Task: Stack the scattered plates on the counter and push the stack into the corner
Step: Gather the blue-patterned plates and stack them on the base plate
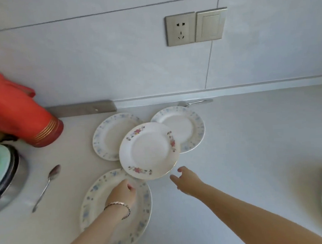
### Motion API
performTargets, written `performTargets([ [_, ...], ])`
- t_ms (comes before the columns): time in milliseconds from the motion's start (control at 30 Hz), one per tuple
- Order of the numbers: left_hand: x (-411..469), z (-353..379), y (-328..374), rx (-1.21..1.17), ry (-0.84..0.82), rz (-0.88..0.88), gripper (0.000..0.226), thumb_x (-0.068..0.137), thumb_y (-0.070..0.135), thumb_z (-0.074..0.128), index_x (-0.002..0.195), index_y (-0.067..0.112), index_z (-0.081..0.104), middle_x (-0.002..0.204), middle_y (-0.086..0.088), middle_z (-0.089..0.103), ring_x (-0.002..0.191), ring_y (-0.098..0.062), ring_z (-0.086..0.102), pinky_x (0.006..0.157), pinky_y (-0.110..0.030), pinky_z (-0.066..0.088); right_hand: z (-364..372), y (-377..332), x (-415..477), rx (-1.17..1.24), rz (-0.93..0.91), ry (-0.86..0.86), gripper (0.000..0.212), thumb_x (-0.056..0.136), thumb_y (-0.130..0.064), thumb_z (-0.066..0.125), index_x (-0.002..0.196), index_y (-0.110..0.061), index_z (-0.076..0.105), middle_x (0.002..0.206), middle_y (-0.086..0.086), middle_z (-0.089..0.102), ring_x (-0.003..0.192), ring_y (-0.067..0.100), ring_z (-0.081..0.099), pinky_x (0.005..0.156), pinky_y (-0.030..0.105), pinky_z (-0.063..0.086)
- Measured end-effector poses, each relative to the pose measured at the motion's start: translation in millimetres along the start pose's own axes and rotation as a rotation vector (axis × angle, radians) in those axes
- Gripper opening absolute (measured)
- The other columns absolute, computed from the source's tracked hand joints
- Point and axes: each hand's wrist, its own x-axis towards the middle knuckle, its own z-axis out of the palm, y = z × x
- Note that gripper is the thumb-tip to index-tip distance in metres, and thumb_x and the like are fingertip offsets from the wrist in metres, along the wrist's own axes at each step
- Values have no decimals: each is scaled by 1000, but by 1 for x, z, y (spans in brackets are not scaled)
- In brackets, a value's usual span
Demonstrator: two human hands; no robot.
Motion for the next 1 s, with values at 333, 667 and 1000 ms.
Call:
performTargets([
  [333,44,-28,-39,31,-27,14,27,91,19,40,64,25,38,77,1,59,78,-21,54,68,-26,39,32,-29,41,1257,241,151,35,94,3,43,129,3,47,93,15,59,91,31,56,82,39,50],
  [667,41,-12,13,78,-79,176,30,92,16,38,63,24,36,67,8,47,76,-21,51,68,-27,39,-51,29,-2,1130,115,279,11,91,2,50,96,-4,58,84,11,64,74,24,62,51,22,59],
  [1000,-28,66,155,171,-139,412,27,89,15,39,63,23,37,65,7,46,74,-24,51,66,-27,39,-179,185,-106,1132,61,576,16,92,-3,49,88,-12,60,83,8,63,71,23,59,52,25,57],
])
